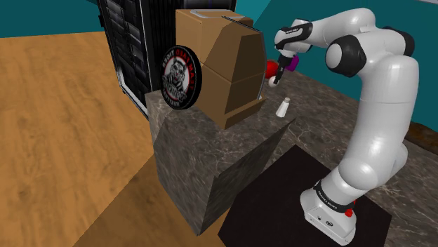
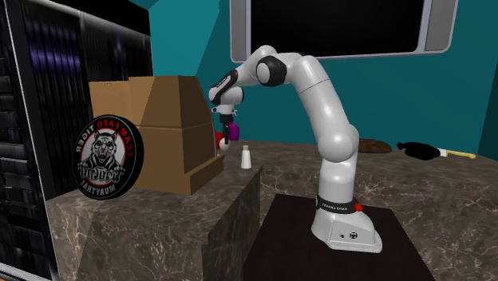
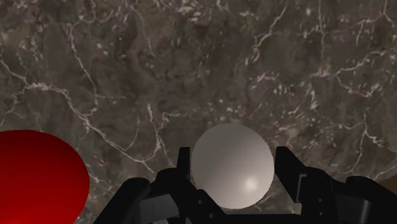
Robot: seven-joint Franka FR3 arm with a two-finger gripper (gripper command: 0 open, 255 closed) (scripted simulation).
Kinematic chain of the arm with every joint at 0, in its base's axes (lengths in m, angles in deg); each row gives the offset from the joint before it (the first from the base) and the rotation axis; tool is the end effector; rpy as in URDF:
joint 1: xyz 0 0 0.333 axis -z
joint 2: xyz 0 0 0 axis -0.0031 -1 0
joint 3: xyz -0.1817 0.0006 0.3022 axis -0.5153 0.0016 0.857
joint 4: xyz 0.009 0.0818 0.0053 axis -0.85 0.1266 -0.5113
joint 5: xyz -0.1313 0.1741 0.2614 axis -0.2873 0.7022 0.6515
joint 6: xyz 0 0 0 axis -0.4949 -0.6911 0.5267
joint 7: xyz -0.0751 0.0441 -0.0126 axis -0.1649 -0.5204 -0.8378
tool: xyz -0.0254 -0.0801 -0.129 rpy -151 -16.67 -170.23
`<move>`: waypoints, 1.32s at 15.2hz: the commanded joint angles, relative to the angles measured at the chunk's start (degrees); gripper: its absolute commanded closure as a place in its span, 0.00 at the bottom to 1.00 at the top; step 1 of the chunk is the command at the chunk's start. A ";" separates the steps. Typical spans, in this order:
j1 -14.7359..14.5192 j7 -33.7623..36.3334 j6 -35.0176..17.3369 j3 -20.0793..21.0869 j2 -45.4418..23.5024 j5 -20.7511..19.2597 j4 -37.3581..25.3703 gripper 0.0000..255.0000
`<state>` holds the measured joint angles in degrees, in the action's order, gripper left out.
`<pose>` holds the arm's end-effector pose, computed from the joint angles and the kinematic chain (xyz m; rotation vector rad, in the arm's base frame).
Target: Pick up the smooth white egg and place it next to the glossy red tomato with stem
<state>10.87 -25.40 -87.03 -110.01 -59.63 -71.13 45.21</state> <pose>0.5558 -0.3464 0.3871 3.0146 0.8199 0.0530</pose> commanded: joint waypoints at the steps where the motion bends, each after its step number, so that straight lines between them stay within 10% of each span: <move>1: 0.15 -0.27 -1.18 0.21 -0.72 0.40 0.49 1.00; 13: 0.36 -0.86 -4.07 0.72 -2.21 1.27 2.03 1.00; 14: 0.36 -0.86 -4.05 0.71 -2.21 1.27 2.01 0.00; 20: 0.21 -0.56 -2.63 0.42 -1.32 0.79 1.41 0.00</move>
<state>11.28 -26.30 -90.55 -109.44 -61.49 -70.04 47.03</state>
